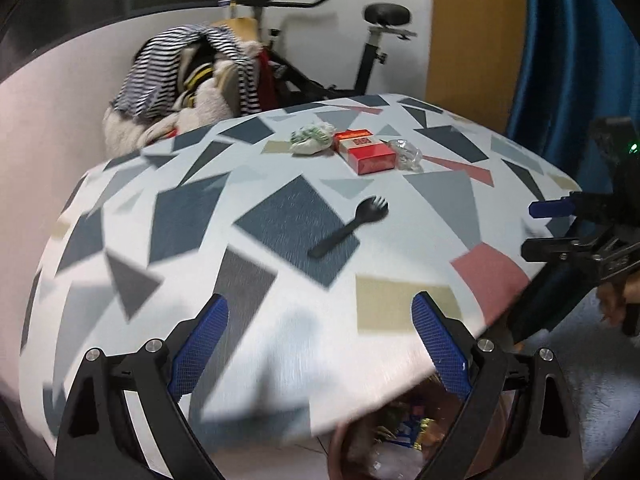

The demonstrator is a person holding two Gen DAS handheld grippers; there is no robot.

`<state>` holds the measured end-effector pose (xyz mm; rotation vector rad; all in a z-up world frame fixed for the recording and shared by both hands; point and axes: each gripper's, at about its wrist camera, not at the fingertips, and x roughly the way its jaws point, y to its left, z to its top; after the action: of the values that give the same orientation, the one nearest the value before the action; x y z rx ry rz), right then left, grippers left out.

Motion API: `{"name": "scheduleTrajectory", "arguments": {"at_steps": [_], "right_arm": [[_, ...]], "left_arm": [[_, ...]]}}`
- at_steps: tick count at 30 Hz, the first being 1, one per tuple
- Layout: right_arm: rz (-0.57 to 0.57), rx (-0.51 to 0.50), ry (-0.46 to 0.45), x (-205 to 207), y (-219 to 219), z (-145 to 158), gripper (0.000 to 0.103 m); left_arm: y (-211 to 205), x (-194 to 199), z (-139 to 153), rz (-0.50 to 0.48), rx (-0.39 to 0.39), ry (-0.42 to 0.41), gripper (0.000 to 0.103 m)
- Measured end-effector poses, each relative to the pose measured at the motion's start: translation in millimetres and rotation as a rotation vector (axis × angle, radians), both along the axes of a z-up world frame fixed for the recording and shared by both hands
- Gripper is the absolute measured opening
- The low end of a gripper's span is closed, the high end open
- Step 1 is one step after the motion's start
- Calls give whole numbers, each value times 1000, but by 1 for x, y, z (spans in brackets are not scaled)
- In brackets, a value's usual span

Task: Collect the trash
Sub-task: 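Raise both tools from the bin back over the table, then grasp the black spork with the left tool while the right tool grasps the clear plastic piece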

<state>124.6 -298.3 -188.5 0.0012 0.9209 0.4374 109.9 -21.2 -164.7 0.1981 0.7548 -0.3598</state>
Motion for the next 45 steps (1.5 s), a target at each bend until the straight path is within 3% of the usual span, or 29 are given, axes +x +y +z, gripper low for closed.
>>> {"name": "scheduleTrajectory", "arguments": {"at_steps": [3,8,14,25,29,32,38,44,45], "right_arm": [[-14,8,11,14,-5,1,97],[-29,2,8,35,-10,2,97],[-37,14,-6,57,-16,6,95],[-57,42,-3,77,-25,4,93],[-50,49,-3,76,-24,3,93],[-43,43,4,77,-23,1,92],[-25,37,-21,90,-17,4,86],[-31,49,-53,135,-7,6,80],[-31,48,-52,142,-5,5,75]], "left_arm": [[-11,32,-5,-56,2,28,90],[-25,80,-19,-121,4,109,67],[-40,113,-40,-183,63,195,43],[-45,118,-40,-204,58,195,42],[-43,112,-38,-229,55,196,11],[-38,108,-36,-243,-27,247,10],[-6,101,-13,-72,-266,215,10],[15,82,6,32,-346,148,10],[17,79,8,37,-345,139,10]]}}
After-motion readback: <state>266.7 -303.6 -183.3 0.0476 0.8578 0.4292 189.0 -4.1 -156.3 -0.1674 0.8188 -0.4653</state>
